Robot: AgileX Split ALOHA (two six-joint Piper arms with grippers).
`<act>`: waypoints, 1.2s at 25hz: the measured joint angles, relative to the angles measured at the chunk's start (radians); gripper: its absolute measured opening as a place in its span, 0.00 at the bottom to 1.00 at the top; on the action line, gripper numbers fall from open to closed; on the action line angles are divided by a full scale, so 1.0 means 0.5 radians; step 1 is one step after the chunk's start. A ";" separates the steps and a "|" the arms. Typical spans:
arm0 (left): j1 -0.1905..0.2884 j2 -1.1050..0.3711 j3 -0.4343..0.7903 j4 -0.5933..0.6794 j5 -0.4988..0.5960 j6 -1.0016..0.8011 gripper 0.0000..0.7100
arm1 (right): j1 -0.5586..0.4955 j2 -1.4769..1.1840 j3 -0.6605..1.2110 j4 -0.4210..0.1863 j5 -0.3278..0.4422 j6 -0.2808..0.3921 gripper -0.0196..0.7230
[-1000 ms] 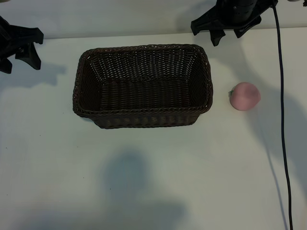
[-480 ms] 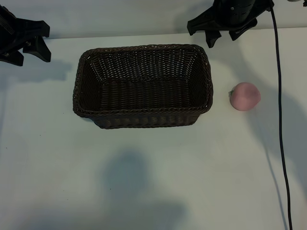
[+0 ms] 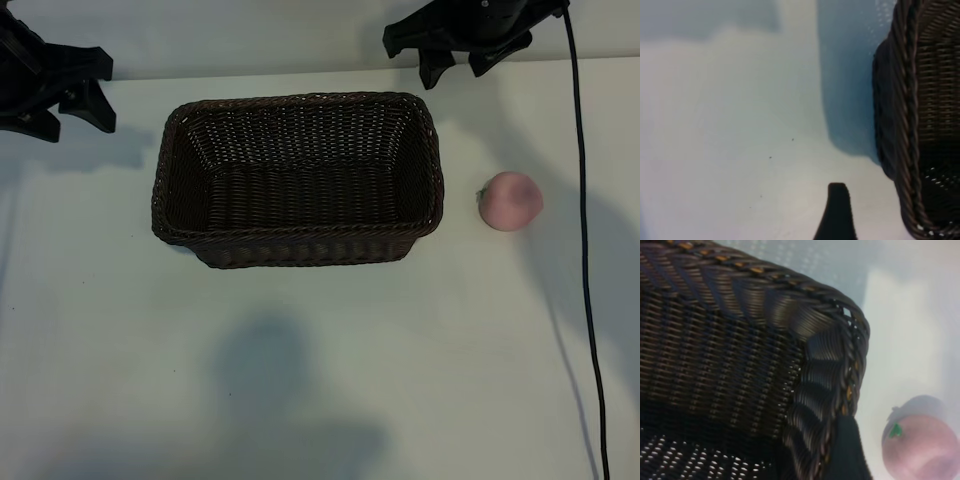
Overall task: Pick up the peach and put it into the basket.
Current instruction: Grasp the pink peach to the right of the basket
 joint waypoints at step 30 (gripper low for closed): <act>-0.163 0.106 0.000 -0.119 -0.187 0.007 0.84 | -0.079 -0.133 1.116 -0.163 -0.614 0.089 0.68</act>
